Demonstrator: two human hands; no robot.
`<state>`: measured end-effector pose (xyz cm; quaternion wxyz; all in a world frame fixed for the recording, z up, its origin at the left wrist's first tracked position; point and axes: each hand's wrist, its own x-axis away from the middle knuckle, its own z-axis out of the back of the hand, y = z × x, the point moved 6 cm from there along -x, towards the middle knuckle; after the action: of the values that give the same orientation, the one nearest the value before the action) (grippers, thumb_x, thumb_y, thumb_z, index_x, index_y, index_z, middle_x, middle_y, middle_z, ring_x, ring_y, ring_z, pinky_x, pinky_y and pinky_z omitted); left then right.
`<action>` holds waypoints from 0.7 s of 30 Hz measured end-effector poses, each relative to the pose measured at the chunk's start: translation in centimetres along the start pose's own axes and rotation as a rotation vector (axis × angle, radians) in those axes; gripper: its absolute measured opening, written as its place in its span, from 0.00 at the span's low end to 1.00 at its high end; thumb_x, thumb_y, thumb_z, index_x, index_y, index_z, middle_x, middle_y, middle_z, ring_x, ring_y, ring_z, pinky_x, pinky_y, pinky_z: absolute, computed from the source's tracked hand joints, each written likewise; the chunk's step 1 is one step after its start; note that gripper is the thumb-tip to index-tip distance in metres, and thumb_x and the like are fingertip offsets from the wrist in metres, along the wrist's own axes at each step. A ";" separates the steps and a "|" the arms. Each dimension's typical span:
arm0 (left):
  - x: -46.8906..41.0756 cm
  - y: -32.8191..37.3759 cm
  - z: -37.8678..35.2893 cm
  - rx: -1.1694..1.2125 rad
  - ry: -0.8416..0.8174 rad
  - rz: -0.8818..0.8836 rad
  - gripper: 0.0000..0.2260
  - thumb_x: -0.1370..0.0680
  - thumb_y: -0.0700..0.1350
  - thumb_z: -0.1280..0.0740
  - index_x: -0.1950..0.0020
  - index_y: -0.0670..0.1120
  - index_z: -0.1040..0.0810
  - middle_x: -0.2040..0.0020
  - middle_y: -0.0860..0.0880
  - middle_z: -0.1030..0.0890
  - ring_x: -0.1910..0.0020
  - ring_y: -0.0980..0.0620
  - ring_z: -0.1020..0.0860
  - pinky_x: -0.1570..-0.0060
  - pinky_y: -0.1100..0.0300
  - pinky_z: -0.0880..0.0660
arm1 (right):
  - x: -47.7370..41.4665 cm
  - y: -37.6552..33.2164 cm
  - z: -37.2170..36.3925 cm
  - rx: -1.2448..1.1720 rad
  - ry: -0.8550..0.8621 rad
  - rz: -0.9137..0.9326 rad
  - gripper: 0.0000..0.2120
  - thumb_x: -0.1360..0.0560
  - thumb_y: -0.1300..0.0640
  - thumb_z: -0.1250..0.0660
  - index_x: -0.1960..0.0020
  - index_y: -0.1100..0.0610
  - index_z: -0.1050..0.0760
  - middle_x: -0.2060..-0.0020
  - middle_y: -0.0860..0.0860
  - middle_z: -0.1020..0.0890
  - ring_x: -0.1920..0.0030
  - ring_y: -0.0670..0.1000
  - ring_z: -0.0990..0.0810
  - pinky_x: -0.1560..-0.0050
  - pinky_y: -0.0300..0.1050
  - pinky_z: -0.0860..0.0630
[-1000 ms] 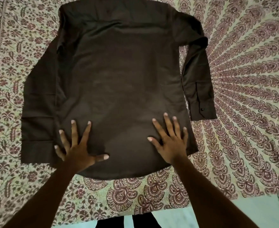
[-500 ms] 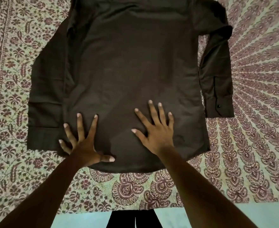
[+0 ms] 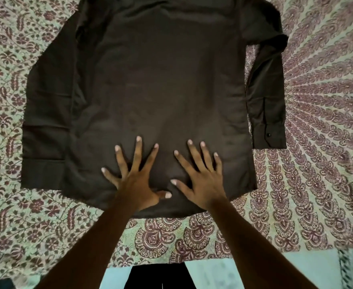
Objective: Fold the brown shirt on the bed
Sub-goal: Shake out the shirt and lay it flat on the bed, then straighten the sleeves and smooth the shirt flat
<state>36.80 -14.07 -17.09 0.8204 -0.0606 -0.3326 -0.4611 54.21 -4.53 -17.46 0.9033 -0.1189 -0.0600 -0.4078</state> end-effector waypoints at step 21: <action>-2.3 13.0 0.6 -0.170 0.064 -0.318 0.49 0.31 0.69 0.30 0.17 0.54 0.48 0.18 0.47 0.48 0.21 0.40 0.48 0.29 0.32 0.44 | 0.6 15.5 5.1 -0.133 0.174 -0.245 0.26 0.17 0.41 0.41 0.23 0.52 0.30 0.23 0.59 0.34 0.28 0.61 0.31 0.32 0.64 0.28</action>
<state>46.01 -4.79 -15.31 0.7393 -0.0615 -0.2714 -0.6132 66.17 6.24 -14.99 0.8386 -0.1345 0.0316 -0.5269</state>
